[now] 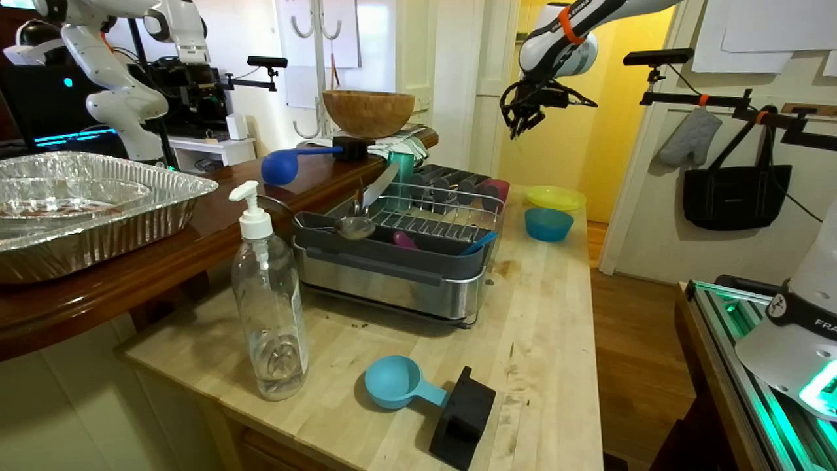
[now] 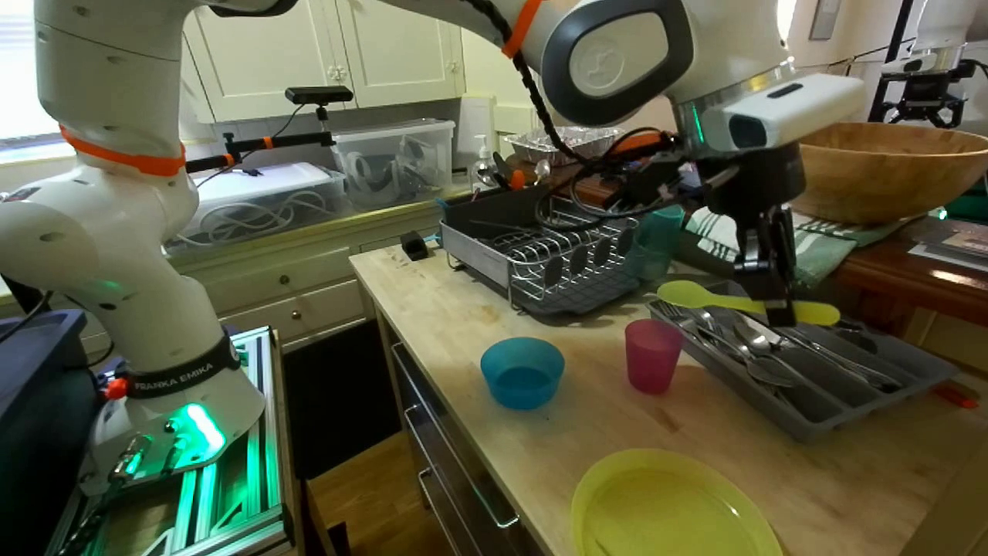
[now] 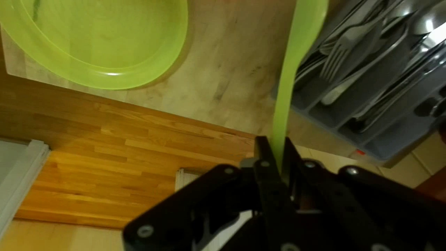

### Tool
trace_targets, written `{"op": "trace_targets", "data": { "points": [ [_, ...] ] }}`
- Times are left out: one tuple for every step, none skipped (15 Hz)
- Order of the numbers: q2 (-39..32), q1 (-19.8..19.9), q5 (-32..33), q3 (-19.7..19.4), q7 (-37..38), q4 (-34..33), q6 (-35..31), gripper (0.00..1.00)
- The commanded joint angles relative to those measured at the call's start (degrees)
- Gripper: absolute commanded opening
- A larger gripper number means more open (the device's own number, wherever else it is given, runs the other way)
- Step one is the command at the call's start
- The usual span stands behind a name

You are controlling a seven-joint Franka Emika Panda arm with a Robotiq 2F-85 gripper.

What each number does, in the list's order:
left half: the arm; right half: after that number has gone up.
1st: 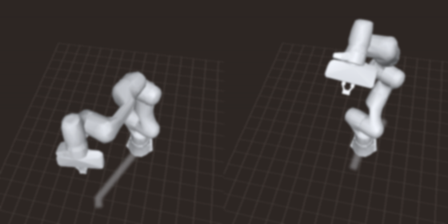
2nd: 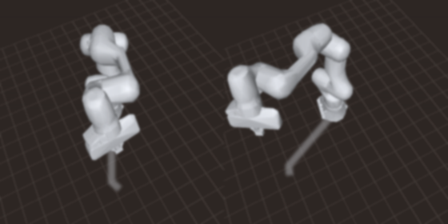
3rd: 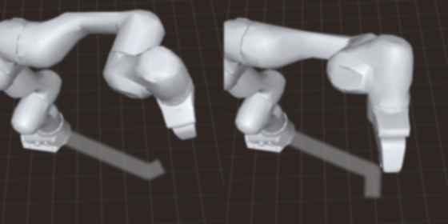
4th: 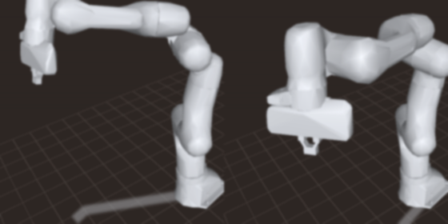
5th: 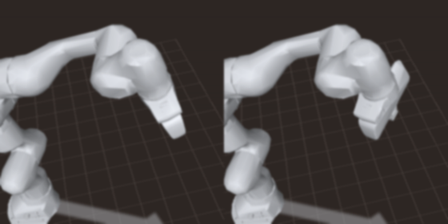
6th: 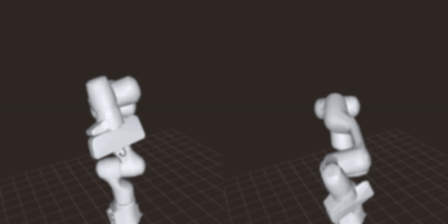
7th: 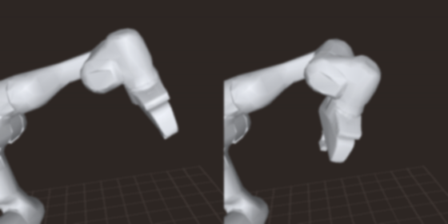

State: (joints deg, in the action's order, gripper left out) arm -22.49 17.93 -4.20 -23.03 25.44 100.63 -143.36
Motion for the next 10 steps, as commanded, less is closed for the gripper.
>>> {"op": "trace_targets", "data": {
  "points": [
    [5.5,-2.8,3.1,1.1,-1.2,4.3,0.1,0.03],
    [6.5,-3.7,3.9,1.5,-1.0,5.0,-0.2,0.03],
    [7.5,-4.5,4.6,2.0,-1.1,5.5,0.1,0.03],
    [8.7,-5.3,5.5,2.5,-1.0,6.4,-0.1,0.03],
    [9.6,-6.0,6.3,3.0,-1.0,7.0,-0.1,0.03],
    [10.8,-6.8,6.9,3.6,-1.0,8.0,-0.5,0.03],
    [12.0,-7.5,7.5,4.2,-1.0,8.8,-0.3,0.03],
    [13.0,-8.1,8.1,4.8,-1.0,9.5,-0.2,0.03],
    [14.3,-8.7,8.5,5.6,-0.9,10.5,-0.3,0.03],
    [15.5,-9.2,9.0,6.2,-0.7,11.3,0.0,0.03]
  ]
}}
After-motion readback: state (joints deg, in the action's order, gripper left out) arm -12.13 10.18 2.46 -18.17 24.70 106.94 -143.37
